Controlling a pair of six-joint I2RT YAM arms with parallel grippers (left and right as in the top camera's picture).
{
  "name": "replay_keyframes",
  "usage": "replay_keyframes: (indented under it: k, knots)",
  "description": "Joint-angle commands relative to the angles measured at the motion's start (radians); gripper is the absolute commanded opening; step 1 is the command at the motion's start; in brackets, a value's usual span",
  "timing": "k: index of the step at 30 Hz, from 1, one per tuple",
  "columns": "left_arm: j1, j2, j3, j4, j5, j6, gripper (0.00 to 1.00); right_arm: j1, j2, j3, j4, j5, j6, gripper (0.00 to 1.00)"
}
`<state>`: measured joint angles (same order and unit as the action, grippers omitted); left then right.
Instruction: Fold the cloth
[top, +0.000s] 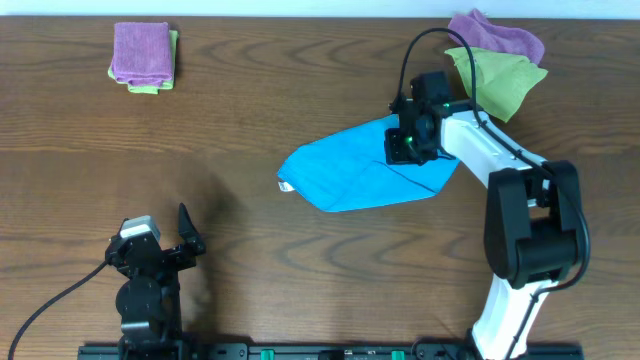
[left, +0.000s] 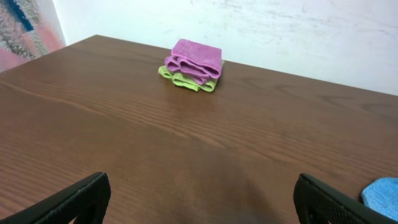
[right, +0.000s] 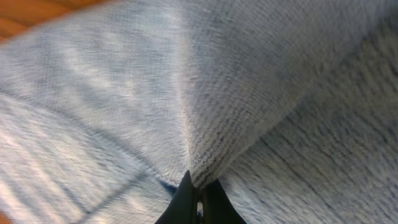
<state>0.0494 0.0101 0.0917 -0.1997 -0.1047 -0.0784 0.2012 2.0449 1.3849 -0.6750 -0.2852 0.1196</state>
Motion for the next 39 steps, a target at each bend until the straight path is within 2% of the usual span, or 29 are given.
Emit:
replay_keyframes:
  k: [1,4,7,8,9,10,11,14,16,19,23,26,30,33,35,39]
  knots:
    - [-0.004,-0.006,-0.029,-0.008,0.001,-0.004,0.95,0.039,0.003,0.122,-0.031,-0.048,0.006,0.01]
    - [-0.004,-0.006,-0.029,-0.008,0.001,-0.004,0.96,0.088,0.002,0.23,-0.04,-0.048,-0.005,0.01]
    - [-0.004,-0.006,-0.029,-0.008,0.001,-0.004,0.96,0.139,0.002,0.258,0.082,-0.037,-0.031,0.01]
    - [-0.004,-0.006,-0.029,-0.008,0.001,-0.004,0.95,0.154,0.005,0.253,0.163,-0.013,-0.029,0.11]
    - [-0.004,-0.006,-0.029,-0.008,0.001,-0.004,0.95,0.168,0.014,0.248,0.254,0.019,-0.014,0.51]
    - [-0.004,-0.006,-0.029,-0.008,0.001,-0.004,0.96,0.187,0.023,0.247,0.364,0.072,0.019,0.84]
    - [-0.004,-0.006,-0.029,-0.008,0.001,-0.004,0.95,0.198,0.029,0.247,0.422,0.105,0.039,0.99]
    - [-0.004,-0.006,-0.029,-0.008,0.001,-0.004,0.96,0.211,0.03,0.247,0.454,0.166,0.041,0.99]
    - [-0.004,-0.006,-0.029,-0.008,0.001,-0.004,0.95,0.206,0.03,0.247,0.381,0.166,0.04,0.99]
    - [-0.004,-0.006,-0.029,-0.008,0.001,-0.004,0.96,0.192,0.03,0.248,0.182,0.165,-0.006,0.99]
    - [-0.004,-0.006,-0.029,-0.008,0.001,-0.004,0.96,0.191,0.029,0.248,-0.037,0.194,-0.115,0.89]
    - [-0.004,-0.006,-0.029,-0.008,0.001,-0.004,0.96,0.193,0.029,0.248,-0.161,0.298,-0.114,0.83]
    - [-0.004,-0.006,-0.029,-0.008,0.001,-0.004,0.95,0.199,0.029,0.248,-0.314,0.33,-0.118,0.72]
    - [-0.004,-0.006,-0.029,-0.008,0.001,-0.004,0.95,0.21,0.029,0.248,-0.36,0.375,-0.137,0.66]
    - [-0.004,-0.006,-0.029,-0.008,0.001,-0.004,0.95,0.22,0.029,0.247,-0.375,0.375,-0.153,0.58]
    - [-0.004,-0.006,-0.029,-0.008,0.001,-0.004,0.95,0.264,-0.033,0.247,-0.42,0.397,-0.159,0.56]
